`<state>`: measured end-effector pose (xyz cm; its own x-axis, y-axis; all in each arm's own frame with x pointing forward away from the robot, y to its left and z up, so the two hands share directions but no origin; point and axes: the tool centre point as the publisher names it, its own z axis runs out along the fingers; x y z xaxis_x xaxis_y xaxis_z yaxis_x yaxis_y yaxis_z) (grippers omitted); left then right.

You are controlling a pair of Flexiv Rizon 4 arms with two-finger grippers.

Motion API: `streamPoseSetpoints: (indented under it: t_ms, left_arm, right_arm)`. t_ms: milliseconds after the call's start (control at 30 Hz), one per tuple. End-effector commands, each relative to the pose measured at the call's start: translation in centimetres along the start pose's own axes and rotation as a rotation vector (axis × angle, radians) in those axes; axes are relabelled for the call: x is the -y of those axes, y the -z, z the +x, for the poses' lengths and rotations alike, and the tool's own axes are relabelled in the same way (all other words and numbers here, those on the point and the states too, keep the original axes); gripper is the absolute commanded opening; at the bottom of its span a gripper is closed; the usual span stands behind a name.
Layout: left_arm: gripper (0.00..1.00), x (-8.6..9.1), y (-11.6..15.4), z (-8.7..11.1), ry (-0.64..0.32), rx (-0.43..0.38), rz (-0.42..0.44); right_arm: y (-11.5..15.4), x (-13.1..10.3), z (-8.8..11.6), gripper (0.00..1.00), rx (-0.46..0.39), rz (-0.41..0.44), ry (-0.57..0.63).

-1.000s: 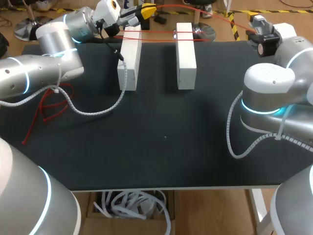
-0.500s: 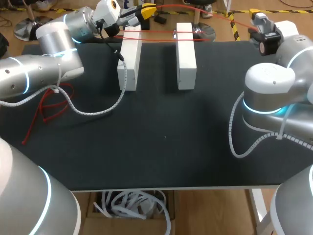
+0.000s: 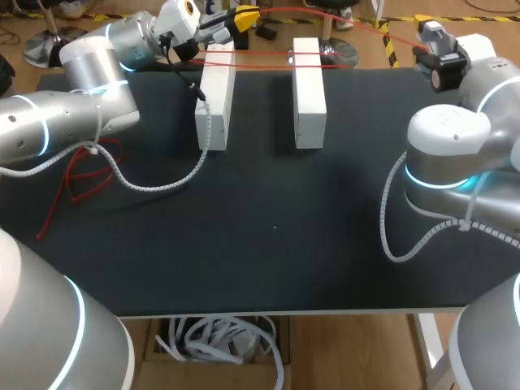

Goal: Grab the tape and strap the tape.

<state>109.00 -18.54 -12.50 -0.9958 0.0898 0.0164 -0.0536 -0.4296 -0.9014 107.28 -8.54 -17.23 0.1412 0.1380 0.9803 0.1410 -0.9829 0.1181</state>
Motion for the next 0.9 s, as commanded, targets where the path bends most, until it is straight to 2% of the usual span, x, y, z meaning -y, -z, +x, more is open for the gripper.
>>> streamPoseSetpoints:
  t_ms: [33,133,167,200,900]
  left_arm:
    - [0.00,0.04,0.00,0.04,0.000,0.000,-0.001]
    - [0.00,0.04,0.00,0.04,0.000,0.000,-0.001]
    - [0.00,0.04,0.00,0.04,0.000,0.000,-0.001]
    - [0.00,0.04,0.00,0.04,0.000,0.000,-0.001]
    - [0.00,0.04,0.00,0.04,0.000,0.000,-0.001]
  right_arm:
    - [-0.20,-0.03,0.15,0.40,0.005,0.001,0.007]
    - [-0.27,-0.02,0.14,0.28,0.009,0.000,0.008]
    - [-0.28,-0.02,0.13,0.11,0.011,0.000,0.009]
    - [-0.29,-0.01,0.13,0.00,0.014,0.000,0.011]
    - [-0.37,0.31,0.14,0.00,0.009,0.021,0.031]
